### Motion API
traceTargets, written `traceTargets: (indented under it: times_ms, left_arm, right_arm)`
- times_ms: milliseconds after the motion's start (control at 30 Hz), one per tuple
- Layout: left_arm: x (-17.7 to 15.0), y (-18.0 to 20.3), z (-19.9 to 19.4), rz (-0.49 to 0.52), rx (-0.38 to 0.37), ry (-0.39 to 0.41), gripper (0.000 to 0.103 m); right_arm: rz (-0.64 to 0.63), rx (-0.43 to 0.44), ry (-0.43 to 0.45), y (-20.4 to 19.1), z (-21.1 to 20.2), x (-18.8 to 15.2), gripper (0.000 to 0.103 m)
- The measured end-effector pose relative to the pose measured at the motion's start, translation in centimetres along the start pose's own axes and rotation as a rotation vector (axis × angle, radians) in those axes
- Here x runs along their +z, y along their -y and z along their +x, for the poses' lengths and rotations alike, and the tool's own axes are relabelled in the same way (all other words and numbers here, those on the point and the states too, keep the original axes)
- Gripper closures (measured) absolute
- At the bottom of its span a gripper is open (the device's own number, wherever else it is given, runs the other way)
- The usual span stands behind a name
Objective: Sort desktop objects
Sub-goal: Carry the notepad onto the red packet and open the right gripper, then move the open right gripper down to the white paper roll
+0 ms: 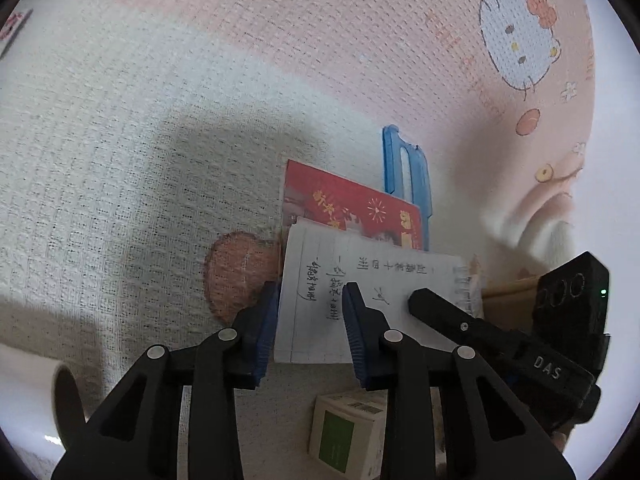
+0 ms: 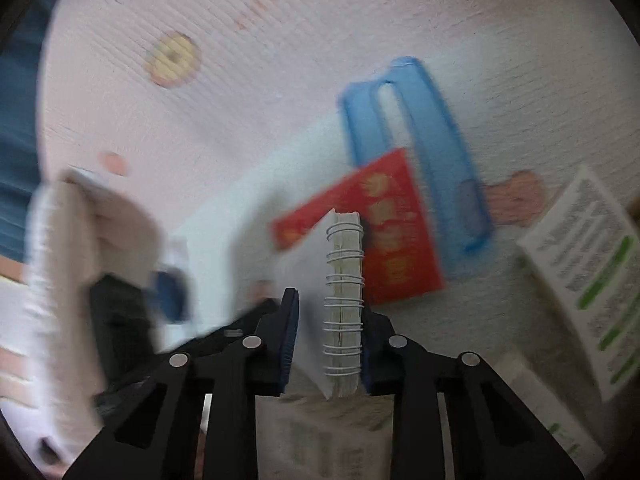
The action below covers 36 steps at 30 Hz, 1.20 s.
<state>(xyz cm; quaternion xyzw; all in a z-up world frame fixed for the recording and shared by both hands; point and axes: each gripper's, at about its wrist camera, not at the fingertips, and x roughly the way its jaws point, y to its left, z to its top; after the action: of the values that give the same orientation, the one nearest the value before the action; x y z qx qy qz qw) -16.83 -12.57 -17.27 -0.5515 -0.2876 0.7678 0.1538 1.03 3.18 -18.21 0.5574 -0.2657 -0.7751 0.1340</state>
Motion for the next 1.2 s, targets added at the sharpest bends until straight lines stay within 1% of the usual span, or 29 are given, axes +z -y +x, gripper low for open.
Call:
traceTargets:
  times_ms: [100,133,200,233,267,333,400,467,533,600,700,733,767,833,900,933,1100,1200]
  left_arm:
    - [0.0,1.0,0.3,0.064,0.044,-0.005,0.067]
    - [-0.1,1.1,0.2,0.081,0.053,-0.008,0.067]
    - [-0.2,1.5,0.2,0.114,0.077,-0.016,0.067]
    - [-0.2,1.9,0.3,0.132,0.097,-0.020,0.067]
    - [-0.3,2.0,0.2,0.141,0.108,-0.022,0.067]
    - [-0.4,2.6,0.2,0.170,0.150,-0.033,0.066]
    - [-0.6,2.9,0.1,0.184,0.165,-0.043,0.066]
    - [-0.9,3.3,-0.2,0.207,0.162,-0.056,0.066]
    - [-1.1,3.5,-0.8,0.221,0.172,-0.064,0.066]
    - [-1.3,3.5,-1.4,0.215,0.157,-0.064,0.065]
    - [-1.8,3.4,-3.1,0.210,0.165,-0.037,0.062]
    - [-2.0,3.3,-4.0,0.216,0.173,-0.015,0.055]
    - [-2.2,3.3,-4.4,0.219,0.176,-0.007,0.052]
    - [-2.5,3.3,-6.0,0.227,0.186,0.021,0.051]
    - [-3.0,3.2,-7.4,0.234,0.185,0.040,0.050]
    - [-3.0,3.2,-7.8,0.236,0.188,0.045,0.049]
    - [-3.5,3.1,-8.8,0.233,0.209,0.068,0.048]
    - [-4.2,3.1,-8.7,0.219,0.213,0.064,0.048]
  right_arm:
    - [-0.022,-0.031,-0.018,-0.3,-0.4,0.2,0.074]
    - [-0.042,-0.067,-0.024,-0.5,-0.5,0.3,0.072]
    - [-0.097,-0.184,-0.015,-1.1,-1.1,0.2,0.068]
    - [-0.134,-0.264,-0.005,-1.3,-1.5,0.1,0.064]
    - [-0.152,-0.300,0.002,-1.5,-1.8,0.1,0.061]
    - [-0.173,-0.342,0.016,-1.6,-2.7,-0.1,0.059]
    - [-0.166,-0.338,0.022,-1.3,-3.7,-0.1,0.057]
    - [-0.142,-0.319,0.035,-0.9,-4.8,0.1,0.052]
    - [-0.123,-0.311,0.048,-0.7,-5.7,0.4,0.052]
    - [-0.119,-0.306,0.059,-0.7,-6.3,0.5,0.052]
    - [-0.127,-0.289,0.069,-0.8,-7.7,-0.7,0.051]
    - [-0.132,-0.264,0.069,-1.0,-7.9,-1.4,0.051]
    - [-0.137,-0.241,0.071,-1.2,-8.3,-1.9,0.050]
    - [-0.142,-0.224,0.082,-1.4,-8.6,-2.4,0.050]
    - [-0.152,-0.209,0.098,-2.0,-8.6,-2.3,0.047]
    - [-0.162,-0.215,0.090,-2.5,-8.3,-2.1,0.044]
    - [-0.241,-0.225,0.084,-4.2,-8.1,-2.6,0.044]
    - [-0.239,-0.215,0.066,-3.8,-8.3,-3.3,0.043]
